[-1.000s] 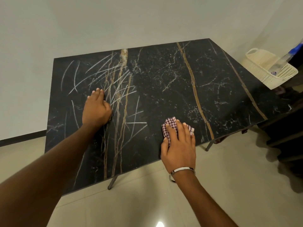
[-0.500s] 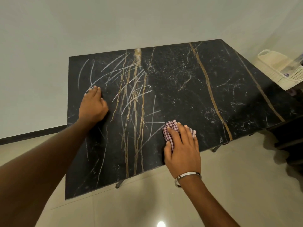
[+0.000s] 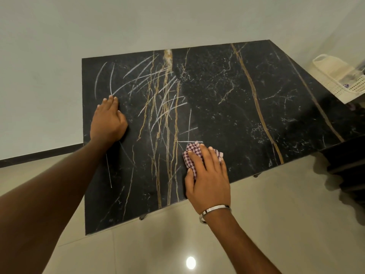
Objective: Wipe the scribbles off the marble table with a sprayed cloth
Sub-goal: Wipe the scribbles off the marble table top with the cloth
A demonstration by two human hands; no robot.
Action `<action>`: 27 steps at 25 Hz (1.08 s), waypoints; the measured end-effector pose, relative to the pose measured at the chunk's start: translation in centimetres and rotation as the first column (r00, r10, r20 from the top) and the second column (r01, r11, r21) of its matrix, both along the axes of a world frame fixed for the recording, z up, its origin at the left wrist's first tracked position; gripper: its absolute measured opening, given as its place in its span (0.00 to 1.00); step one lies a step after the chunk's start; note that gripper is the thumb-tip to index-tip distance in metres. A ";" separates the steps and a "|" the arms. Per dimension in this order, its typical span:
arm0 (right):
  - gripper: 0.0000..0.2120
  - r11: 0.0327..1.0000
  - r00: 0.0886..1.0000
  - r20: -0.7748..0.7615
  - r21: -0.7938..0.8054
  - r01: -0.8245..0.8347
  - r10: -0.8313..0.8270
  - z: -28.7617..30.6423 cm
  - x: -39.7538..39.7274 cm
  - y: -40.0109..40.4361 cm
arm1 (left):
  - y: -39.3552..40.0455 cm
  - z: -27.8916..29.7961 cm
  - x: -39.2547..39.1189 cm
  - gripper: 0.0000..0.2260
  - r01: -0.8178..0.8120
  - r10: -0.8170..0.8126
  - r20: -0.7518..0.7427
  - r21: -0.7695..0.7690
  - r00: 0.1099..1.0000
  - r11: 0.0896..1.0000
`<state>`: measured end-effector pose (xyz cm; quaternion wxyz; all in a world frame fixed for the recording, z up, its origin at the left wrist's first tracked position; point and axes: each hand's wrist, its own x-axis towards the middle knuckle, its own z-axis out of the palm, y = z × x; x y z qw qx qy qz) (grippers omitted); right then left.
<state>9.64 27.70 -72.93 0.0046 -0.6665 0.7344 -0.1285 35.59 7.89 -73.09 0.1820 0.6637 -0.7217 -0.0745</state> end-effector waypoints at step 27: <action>0.24 0.993 0.992 0.041 0.020 -0.117 0.116 0.9 5.5 -6.1 | 0.0 -0.2 -0.3 0.26 -0.029 0.028 -0.027 -0.036 0.999 0.999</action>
